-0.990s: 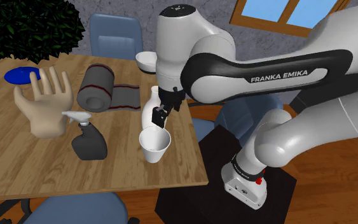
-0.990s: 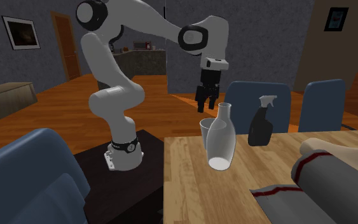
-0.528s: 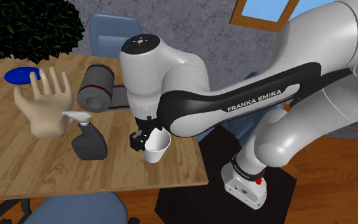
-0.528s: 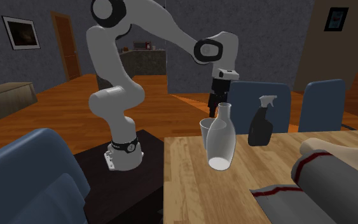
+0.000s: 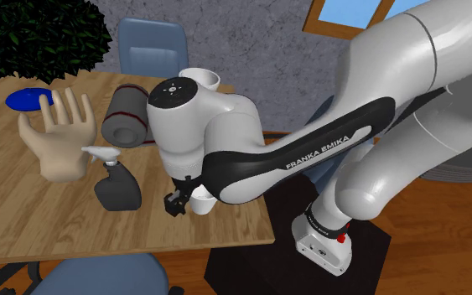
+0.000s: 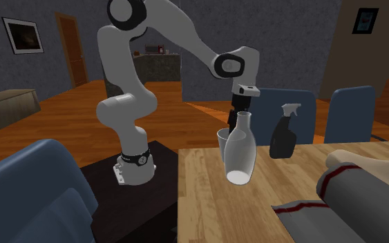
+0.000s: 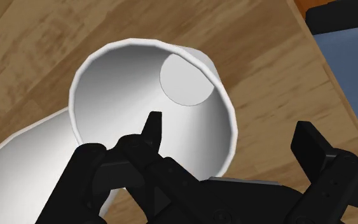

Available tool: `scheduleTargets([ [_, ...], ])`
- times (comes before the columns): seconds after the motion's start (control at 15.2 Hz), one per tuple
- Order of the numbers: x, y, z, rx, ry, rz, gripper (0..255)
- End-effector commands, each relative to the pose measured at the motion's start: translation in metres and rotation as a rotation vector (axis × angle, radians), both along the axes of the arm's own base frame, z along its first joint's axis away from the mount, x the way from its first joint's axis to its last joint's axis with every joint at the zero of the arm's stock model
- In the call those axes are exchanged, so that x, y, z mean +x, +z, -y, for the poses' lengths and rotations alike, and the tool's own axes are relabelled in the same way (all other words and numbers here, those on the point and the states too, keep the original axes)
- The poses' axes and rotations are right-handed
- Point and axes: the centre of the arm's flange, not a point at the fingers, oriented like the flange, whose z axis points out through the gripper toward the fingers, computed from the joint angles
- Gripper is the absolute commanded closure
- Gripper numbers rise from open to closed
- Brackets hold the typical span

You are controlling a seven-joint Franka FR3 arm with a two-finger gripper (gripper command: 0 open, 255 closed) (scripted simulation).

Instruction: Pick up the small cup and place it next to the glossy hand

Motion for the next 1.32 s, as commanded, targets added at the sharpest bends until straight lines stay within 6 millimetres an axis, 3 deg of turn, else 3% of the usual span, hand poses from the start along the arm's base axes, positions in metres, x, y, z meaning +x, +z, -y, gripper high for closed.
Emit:
scheduleTargets([
  [0.0, 0.0003, -0.0111, 0.0011, 0.000, 0.000, 0.000, 0],
  [0.53, 0.0003, -0.0141, 0.0017, 0.000, 0.000, 0.000, 0],
  [0.59, 0.0004, -0.0141, 0.0017, 0.000, 0.000, 0.000, 255],
  [1.25, 0.0003, -0.0088, 0.0017, 0.000, 0.000, 0.000, 255],
])
